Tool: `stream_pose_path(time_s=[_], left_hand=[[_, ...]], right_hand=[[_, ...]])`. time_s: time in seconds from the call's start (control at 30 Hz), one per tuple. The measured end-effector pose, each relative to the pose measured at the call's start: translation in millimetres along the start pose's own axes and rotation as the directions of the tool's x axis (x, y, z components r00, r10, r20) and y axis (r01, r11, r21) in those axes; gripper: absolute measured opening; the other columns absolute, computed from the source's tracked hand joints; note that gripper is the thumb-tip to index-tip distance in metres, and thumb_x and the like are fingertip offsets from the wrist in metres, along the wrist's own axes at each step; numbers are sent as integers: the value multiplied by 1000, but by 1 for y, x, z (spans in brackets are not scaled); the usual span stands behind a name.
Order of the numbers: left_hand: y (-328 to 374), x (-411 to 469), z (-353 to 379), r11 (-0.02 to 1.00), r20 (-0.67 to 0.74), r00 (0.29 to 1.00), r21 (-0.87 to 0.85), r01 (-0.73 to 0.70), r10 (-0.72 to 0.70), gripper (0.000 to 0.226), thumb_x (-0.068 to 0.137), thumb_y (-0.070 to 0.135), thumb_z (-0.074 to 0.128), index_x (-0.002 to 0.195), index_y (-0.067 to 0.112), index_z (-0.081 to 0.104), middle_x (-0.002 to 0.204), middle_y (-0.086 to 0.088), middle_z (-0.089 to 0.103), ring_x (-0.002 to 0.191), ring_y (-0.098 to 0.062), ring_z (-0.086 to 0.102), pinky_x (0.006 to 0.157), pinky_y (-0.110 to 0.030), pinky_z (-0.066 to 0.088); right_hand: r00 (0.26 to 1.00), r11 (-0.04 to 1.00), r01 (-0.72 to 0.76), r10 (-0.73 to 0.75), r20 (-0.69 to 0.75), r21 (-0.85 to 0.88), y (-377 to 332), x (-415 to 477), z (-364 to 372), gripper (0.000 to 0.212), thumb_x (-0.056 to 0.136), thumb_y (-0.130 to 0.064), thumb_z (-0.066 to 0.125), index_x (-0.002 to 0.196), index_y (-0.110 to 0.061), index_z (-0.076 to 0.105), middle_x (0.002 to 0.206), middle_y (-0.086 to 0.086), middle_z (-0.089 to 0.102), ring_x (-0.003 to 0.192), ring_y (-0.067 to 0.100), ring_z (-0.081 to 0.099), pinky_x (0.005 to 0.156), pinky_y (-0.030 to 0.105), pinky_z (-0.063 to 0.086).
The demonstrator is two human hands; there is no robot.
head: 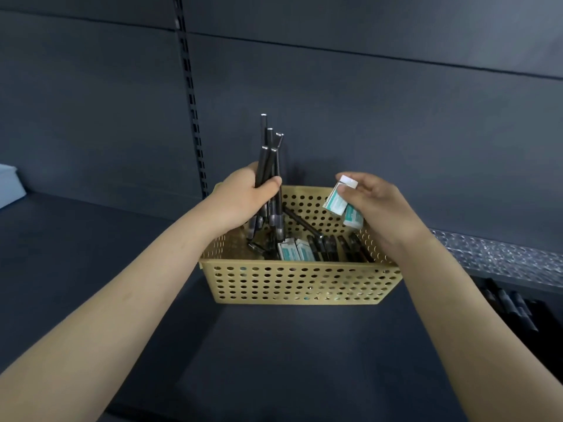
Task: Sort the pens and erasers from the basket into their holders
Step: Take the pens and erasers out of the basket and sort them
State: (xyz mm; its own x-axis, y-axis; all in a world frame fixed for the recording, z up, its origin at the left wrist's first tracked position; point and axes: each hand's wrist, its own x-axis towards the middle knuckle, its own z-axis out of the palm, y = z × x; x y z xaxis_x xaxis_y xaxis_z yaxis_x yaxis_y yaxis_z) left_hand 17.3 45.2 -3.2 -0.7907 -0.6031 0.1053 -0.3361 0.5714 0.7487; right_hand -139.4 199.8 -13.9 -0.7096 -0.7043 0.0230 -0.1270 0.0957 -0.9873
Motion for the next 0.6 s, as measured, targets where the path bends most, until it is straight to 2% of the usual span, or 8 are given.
stream_pose_path(time_s=[0.13,0.2,0.27,0.4,0.5,0.6], left_hand=[[10,3,2,996,8,999,-85,-30,31,28,98,45,42,109,26,60,106,-5,67,97,-16,62,83,-24,46],[19,4,5,985,10,999,-166,-51,53,25,99,42,43,109,25,59,105,-2,67,97,-13,62,78,-20,44],[27,7,9,972,-3,998,-229,-57,58,21,99,41,43,105,28,57,105,0,67,98,-11,62,83,-23,45],[46,14,21,934,-30,997,-351,-72,65,22,97,47,44,102,30,58,106,1,69,101,-11,63,96,-34,46],[67,18,38,911,-30,997,-405,-82,76,30,95,49,46,103,24,60,110,-12,67,102,-20,64,99,-41,46],[93,19,63,890,-22,997,-449,-80,78,36,91,51,47,104,20,60,114,-19,63,105,-27,63,99,-46,46]], right_hand=[[999,1000,-15,15,-31,20,-6,3,0,24,95,-30,60,118,-27,65,110,3,67,106,23,64,73,35,51],[999,1000,-6,7,-39,27,-9,3,-3,24,95,-32,59,118,-28,65,107,1,68,105,22,63,78,38,50],[999,999,-2,3,-41,41,-13,-1,-9,24,96,-33,58,118,-30,65,105,-1,67,101,19,62,79,37,48],[999,998,-3,5,-41,61,-21,-11,-29,21,97,-31,56,113,-35,69,102,-2,67,88,13,61,69,26,47],[1000,990,-22,24,-15,140,-26,-23,-52,21,97,-25,56,110,-31,71,97,1,68,77,12,64,61,25,52],[999,988,-26,31,-27,154,-22,-36,-81,20,96,-25,58,108,-30,73,79,-11,68,61,3,59,56,18,47]])
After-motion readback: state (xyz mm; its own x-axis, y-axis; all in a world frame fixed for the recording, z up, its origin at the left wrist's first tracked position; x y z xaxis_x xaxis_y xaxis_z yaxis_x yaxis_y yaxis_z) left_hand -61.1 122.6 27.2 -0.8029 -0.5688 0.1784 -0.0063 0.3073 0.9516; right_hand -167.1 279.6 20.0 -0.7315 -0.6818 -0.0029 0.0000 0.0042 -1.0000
